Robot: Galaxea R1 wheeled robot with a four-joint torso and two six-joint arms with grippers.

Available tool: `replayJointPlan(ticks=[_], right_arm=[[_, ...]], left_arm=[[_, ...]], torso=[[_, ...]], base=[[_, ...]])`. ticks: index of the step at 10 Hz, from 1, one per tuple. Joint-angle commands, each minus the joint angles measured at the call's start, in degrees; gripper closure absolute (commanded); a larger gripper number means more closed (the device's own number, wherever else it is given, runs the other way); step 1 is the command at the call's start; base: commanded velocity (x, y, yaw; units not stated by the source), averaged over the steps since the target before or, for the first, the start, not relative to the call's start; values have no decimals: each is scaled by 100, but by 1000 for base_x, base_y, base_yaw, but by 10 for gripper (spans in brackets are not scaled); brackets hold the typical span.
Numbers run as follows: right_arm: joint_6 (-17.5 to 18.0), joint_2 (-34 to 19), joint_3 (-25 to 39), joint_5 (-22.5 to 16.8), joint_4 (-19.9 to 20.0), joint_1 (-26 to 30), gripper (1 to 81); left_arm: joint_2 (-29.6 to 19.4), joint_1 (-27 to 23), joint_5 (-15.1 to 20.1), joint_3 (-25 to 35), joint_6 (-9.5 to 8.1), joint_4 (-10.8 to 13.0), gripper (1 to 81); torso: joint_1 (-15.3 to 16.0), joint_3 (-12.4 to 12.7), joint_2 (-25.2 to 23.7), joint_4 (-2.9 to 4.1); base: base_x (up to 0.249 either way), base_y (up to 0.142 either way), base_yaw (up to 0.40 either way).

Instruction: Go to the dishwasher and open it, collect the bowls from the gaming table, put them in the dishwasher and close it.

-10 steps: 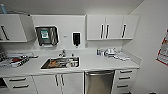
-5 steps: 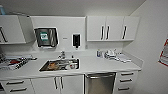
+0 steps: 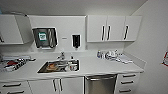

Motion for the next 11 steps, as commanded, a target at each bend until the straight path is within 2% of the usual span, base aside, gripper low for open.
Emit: replayJointPlan(ticks=[1, 11], right_arm=[[-1, -63, 59, -302, 16, 317, 10], [-10, -63, 59, -311, 16, 325, 10]], left_arm=[[-114, -334, 246, 95, 9, 40, 10], [-96, -334, 255, 95, 9, 49, 10]], torso=[[1, 0, 0, 0], [1, 0, 0, 0]], base=[[111, 0, 0], [112, 0, 0]])
